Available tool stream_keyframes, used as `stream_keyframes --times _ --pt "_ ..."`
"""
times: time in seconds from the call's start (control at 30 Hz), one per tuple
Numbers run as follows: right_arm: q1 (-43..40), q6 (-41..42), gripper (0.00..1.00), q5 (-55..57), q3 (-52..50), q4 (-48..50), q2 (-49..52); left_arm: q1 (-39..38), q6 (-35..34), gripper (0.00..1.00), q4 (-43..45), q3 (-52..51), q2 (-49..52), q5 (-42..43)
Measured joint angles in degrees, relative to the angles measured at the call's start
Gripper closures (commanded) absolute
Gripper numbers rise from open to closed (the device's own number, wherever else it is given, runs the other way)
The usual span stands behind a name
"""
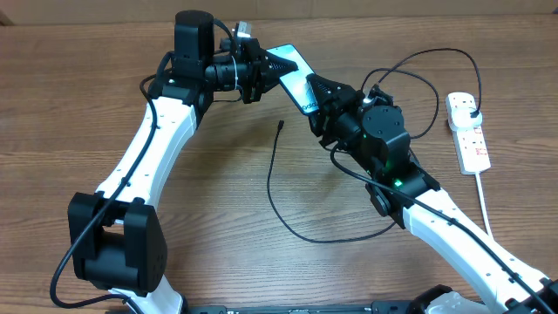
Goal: Plug charger to phone and switch on socket
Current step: 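Open the right gripper and release the smartphone to the left gripper, then hold the smartphone with the left gripper and raise the right gripper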
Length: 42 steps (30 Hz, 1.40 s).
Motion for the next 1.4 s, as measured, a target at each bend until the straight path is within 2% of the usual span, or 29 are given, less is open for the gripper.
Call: stream_keyframes --times 0.07,0.23,0.3,0.4,0.57,0.8,0.93,1.17,1.4 --pt "-0.15 -1.97 0.5 0.02 0.02 -3.13 0.0 0.48 2.34 0.96 0.0 0.0 0.0 0.98" --pt "-2.16 -9.64 0.49 -1.11 0.7 -11.02 -0.17 3.43 10.62 0.96 -1.73 -0.22 0.33 5.14" --pt "-4.39 -14.51 0.49 -1.86 0.92 -18.08 -0.33 5.75 14.84 0.96 -3.04 -0.44 0.66 9.2" --pt "-7.37 -19.08 0.49 -2.64 0.9 -23.21 -0.31 8.35 20.24 0.96 -4.96 -0.48 0.68 14.23" --pt "-12.9 -30.38 0.49 -5.14 0.9 -32.02 -0.31 12.26 31.34 0.96 -12.92 -0.52 0.68 22.73" --pt "-14.56 -49.7 0.52 -12.17 0.9 -39.87 -0.31 13.62 43.69 0.96 -25.11 -0.55 0.68 26.8" --pt "-13.99 -55.1 0.52 -13.97 0.9 -44.5 -0.31 14.53 47.43 0.96 -27.71 -0.55 0.68 27.26" --pt "-12.35 -59.14 0.52 -15.15 1.81 -49.68 0.02 19.98 49.94 0.96 -30.27 -0.55 0.68 27.67" --pt "-11.69 -62.73 0.52 -15.23 17.16 -60.06 9.64 23.96 50.23 0.96 -33.79 -0.55 0.68 27.74"
